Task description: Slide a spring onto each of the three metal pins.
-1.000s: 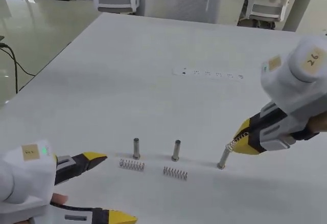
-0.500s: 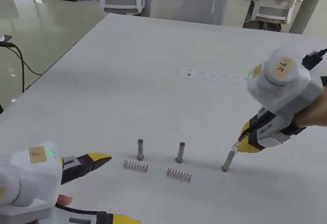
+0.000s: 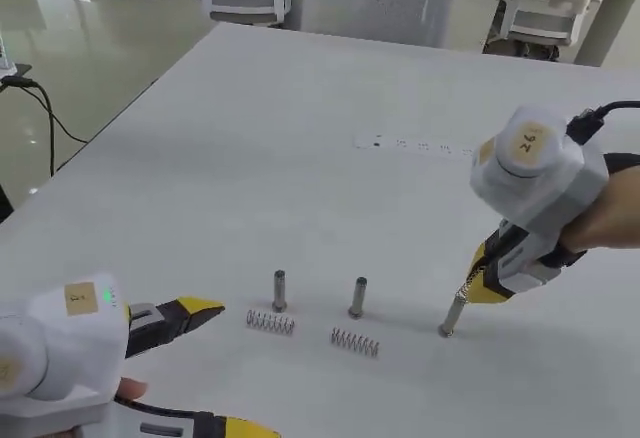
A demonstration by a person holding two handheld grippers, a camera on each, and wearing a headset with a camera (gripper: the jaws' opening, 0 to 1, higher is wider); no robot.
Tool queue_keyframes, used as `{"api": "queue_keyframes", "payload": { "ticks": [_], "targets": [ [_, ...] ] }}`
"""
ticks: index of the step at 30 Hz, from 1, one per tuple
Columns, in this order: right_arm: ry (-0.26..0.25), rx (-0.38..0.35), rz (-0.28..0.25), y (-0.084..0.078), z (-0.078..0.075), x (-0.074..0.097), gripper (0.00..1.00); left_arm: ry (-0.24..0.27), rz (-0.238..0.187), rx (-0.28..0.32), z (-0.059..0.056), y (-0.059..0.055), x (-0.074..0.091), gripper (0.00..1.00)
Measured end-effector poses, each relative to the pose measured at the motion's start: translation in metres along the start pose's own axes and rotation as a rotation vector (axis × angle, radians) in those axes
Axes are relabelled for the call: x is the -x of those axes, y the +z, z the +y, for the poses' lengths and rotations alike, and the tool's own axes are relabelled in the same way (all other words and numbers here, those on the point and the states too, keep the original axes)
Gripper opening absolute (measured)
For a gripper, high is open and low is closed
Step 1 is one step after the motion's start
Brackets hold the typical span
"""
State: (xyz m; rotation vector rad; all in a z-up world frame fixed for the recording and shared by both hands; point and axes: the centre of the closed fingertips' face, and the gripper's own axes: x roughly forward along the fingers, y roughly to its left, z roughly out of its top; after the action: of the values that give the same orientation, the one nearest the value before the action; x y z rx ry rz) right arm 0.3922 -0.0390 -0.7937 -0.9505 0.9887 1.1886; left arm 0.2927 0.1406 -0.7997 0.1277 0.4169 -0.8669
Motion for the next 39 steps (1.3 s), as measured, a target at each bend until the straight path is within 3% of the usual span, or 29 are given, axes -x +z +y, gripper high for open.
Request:
{"api": "queue_keyframes", "payload": {
  "ticks": [20, 39],
  "targets": [
    [0.022, 0.012, 0.076, -0.006, -0.004, -0.036, 0.09, -0.007, 0.003, 0.000, -0.002, 0.000, 0.000, 0.76],
    [0.025, -0.020, 0.056, -0.008, -0.001, -0.060, 0.09, -0.002, 0.008, -0.001, -0.002, 0.002, 0.000, 0.76]
  ]
}}
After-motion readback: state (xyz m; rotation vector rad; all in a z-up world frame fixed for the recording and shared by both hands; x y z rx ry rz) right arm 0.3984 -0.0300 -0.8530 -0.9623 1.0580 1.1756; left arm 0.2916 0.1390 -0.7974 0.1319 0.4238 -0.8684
